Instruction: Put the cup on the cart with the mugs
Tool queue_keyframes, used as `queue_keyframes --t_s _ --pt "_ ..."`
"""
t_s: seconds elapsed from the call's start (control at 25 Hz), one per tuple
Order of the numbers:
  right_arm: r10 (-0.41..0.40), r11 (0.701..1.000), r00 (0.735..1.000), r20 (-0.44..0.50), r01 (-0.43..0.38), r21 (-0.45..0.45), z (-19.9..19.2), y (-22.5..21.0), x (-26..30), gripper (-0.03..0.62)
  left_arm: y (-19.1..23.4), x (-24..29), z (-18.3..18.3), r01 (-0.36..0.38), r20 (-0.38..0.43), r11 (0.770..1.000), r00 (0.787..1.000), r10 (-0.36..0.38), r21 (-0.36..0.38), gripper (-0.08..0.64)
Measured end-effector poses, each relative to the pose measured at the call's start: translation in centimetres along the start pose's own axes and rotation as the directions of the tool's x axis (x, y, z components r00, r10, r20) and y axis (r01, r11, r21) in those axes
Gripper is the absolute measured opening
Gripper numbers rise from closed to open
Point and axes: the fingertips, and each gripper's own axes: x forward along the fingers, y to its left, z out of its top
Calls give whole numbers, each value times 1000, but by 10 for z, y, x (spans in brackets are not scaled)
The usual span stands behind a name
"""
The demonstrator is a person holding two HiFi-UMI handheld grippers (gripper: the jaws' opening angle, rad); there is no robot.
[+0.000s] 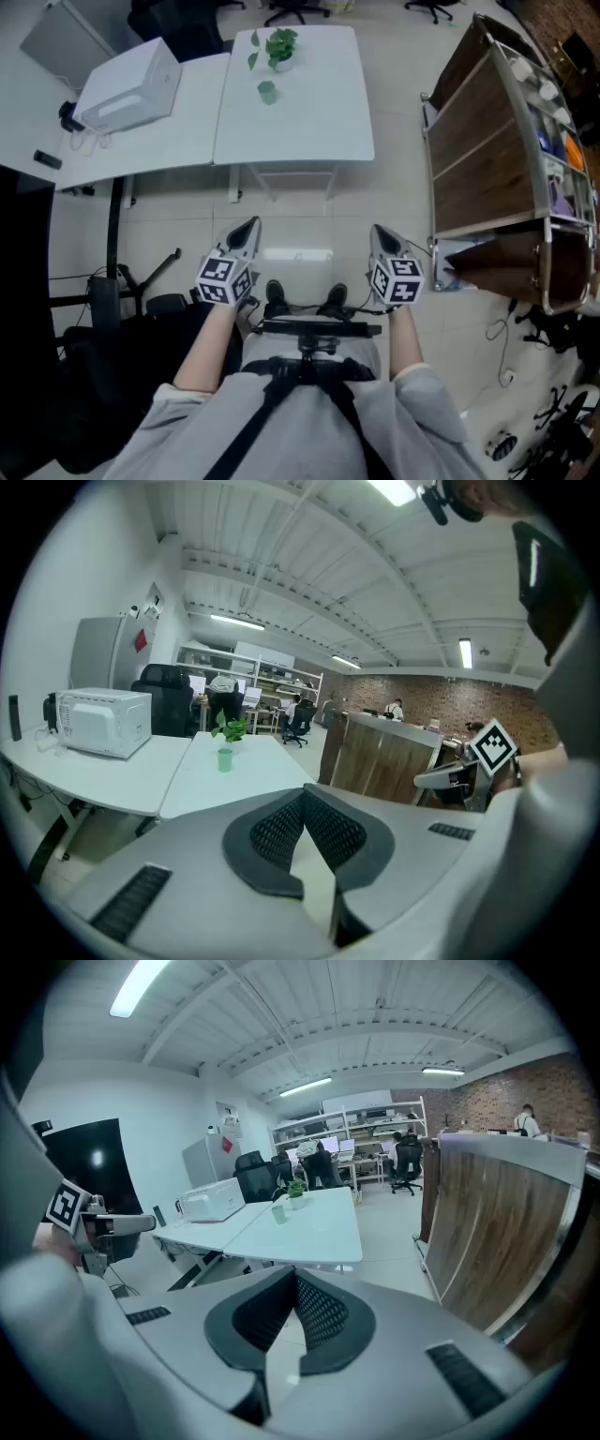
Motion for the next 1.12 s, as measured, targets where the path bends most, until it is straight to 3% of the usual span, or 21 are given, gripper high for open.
queue_keyframes --t_s 0.32,0.64,0.92,1.12 --pt "63 995 998 -2 -63 -76 6 -21 -5 8 -38 27 -2 12 2 1000 1000 -12 -23 5" --pt "161 978 987 20 -157 -139 37 -28 6 8 -57 49 23 -20 34 1000 999 21 -8 5" --pt "203 964 979 32 -194 -180 70 -17 44 8 -27 90 46 -26 44 1000 999 26 4 5" --pt "198 969 980 18 -193 -156 90 -12 96 8 16 136 59 -6 46 1000 999 5 4 5"
